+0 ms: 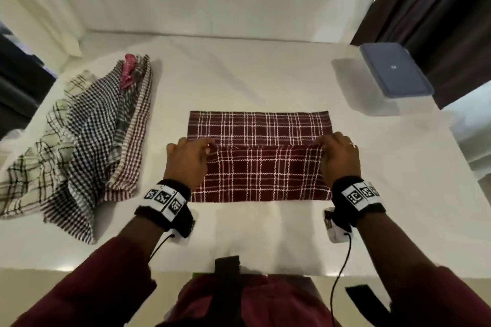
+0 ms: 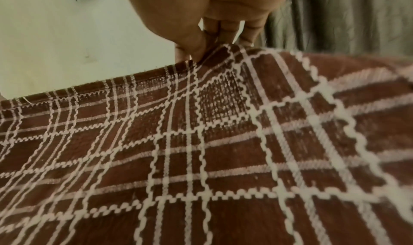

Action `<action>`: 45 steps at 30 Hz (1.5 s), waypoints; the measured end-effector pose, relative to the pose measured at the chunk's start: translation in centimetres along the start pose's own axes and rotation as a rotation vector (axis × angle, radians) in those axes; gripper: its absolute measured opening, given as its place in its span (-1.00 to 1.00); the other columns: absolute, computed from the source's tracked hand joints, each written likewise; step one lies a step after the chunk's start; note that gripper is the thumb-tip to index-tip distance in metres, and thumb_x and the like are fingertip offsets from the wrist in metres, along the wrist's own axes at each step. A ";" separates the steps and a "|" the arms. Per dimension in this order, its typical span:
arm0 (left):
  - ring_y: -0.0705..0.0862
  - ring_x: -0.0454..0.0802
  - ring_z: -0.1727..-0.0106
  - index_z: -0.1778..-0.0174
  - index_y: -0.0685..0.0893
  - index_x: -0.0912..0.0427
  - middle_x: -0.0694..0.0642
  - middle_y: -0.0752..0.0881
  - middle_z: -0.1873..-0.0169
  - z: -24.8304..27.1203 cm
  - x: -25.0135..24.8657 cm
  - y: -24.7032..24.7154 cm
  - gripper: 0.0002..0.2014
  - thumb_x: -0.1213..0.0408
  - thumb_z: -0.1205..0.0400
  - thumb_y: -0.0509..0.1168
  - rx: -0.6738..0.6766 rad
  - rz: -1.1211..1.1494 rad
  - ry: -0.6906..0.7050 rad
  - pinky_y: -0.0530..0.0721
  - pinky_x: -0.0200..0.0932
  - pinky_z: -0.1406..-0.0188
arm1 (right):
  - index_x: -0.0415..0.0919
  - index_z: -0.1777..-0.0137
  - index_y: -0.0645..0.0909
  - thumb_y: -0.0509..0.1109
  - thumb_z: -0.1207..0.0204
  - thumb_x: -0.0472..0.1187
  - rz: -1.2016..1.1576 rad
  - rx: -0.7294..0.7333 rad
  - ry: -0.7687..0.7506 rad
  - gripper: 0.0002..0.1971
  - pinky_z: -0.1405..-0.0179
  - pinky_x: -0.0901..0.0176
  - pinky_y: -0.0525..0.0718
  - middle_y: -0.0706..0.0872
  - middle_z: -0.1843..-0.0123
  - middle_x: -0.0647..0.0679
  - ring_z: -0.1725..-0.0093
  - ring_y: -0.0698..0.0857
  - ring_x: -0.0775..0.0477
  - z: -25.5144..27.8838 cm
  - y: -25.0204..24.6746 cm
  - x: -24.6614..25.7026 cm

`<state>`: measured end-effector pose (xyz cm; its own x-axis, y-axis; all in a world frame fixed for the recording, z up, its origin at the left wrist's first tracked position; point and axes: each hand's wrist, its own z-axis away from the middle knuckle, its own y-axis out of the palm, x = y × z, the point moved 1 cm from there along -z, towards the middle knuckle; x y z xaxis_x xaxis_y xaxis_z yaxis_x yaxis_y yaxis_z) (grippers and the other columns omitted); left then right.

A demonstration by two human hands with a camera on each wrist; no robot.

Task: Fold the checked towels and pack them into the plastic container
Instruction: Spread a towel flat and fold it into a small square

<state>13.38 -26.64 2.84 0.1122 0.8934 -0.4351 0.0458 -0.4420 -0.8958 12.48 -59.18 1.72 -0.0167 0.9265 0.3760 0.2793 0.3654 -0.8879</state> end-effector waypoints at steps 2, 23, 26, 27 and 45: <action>0.58 0.11 -0.06 -0.09 0.72 -0.09 0.02 0.77 0.12 -2.6 0.5 -0.2 -0.79 0.25 -0.65 0.24 0.034 0.005 0.020 0.16 -0.05 0.03 | -0.07 -0.01 0.70 0.28 -0.31 -0.57 0.053 0.051 0.031 -0.57 -0.16 -0.18 0.42 0.67 0.01 -0.13 -0.04 0.60 -0.27 -2.0 0.6 0.1; 0.62 0.14 -0.26 -0.21 0.72 -0.10 0.09 0.76 -0.13 -19.0 5.6 6.6 -0.76 0.10 -0.65 0.29 0.318 -0.009 -0.133 0.29 0.09 -0.32 | 0.01 -0.05 0.70 0.28 -0.39 -0.43 0.129 0.354 0.058 -0.62 -0.12 -0.03 0.17 0.69 -0.01 -0.05 -0.15 0.52 -0.22 -16.0 11.6 -3.5; 0.42 0.22 -0.41 -0.54 0.38 -0.06 0.15 0.58 -0.35 -19.5 5.9 7.4 -0.45 0.02 -0.61 0.31 0.353 -0.130 -0.172 0.26 0.21 -0.35 | 0.01 -0.25 0.65 0.28 -0.46 -0.35 0.190 0.358 0.098 -0.59 -0.33 -0.17 0.15 0.64 -0.27 -0.08 -0.38 0.43 -0.24 -16.3 12.4 -3.2; 0.31 0.24 -0.48 -0.62 0.20 0.00 0.18 0.43 -0.46 -19.1 5.6 7.2 -0.28 -0.03 -0.58 0.34 0.343 -0.184 -0.161 0.24 0.27 -0.38 | 0.00 -0.38 0.56 0.28 -0.49 -0.30 0.200 0.348 0.104 -0.56 -0.41 -0.21 0.10 0.54 -0.43 -0.10 -0.50 0.31 -0.24 -16.0 12.1 -2.7; -0.68 0.17 -0.48 -0.42 -0.73 0.01 0.08 -0.74 -0.42 -10.9 5.4 8.3 0.74 -0.64 0.40 0.28 0.857 -0.404 0.182 -0.68 0.30 -0.30 | 0.29 -0.50 -0.61 0.41 0.30 0.67 0.235 0.955 -0.279 0.55 -0.37 -0.53 -0.57 -0.65 -0.57 0.01 -0.50 -0.65 -0.29 -9.5 12.9 1.5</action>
<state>25.16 -26.37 -6.01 0.4023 0.9072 -0.1231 -0.6177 0.1698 -0.7678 25.15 -53.92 -6.61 -0.3172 0.9274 0.1982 -0.5753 -0.0220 -0.8176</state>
